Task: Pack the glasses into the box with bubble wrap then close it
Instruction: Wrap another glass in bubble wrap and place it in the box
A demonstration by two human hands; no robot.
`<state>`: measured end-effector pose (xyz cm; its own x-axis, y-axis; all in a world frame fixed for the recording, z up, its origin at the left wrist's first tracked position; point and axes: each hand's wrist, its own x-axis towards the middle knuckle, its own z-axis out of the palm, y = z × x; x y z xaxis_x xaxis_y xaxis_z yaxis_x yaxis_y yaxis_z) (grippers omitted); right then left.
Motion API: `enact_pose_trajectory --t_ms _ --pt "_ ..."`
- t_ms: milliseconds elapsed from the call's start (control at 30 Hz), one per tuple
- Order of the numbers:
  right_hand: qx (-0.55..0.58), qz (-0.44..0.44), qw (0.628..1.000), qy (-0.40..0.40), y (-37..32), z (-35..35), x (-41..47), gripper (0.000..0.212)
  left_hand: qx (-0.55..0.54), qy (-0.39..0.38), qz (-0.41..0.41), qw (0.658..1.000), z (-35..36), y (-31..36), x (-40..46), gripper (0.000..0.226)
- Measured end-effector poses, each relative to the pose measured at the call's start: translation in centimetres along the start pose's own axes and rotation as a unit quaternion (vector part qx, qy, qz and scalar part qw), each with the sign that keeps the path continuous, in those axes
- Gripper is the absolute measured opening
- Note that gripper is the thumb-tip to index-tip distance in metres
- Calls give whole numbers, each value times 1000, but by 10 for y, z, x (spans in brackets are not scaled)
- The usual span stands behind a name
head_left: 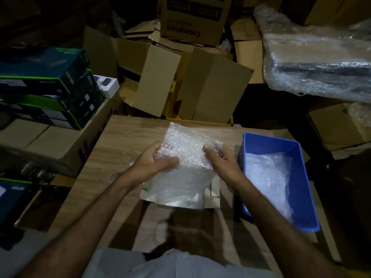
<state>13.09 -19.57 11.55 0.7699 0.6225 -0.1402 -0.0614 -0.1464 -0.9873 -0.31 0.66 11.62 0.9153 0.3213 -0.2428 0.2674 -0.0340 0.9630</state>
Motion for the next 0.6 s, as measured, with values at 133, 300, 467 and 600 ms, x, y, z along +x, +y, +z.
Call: enact_pose_trajectory --t_ms 133,300,467,600 --pt "83 77 994 11 17 11 -11 69 17 121 -4 992 5 -24 4 74" --pt "59 -13 997 -43 43 14 -31 98 7 181 41 983 23 -31 -1 86" --pt "-38 -24 996 -75 43 7 -22 73 2 20 -4 1000 5 -21 -13 68" --pt "-191 -53 979 -38 38 6 -16 58 207 22 13 978 2 -22 -14 61"
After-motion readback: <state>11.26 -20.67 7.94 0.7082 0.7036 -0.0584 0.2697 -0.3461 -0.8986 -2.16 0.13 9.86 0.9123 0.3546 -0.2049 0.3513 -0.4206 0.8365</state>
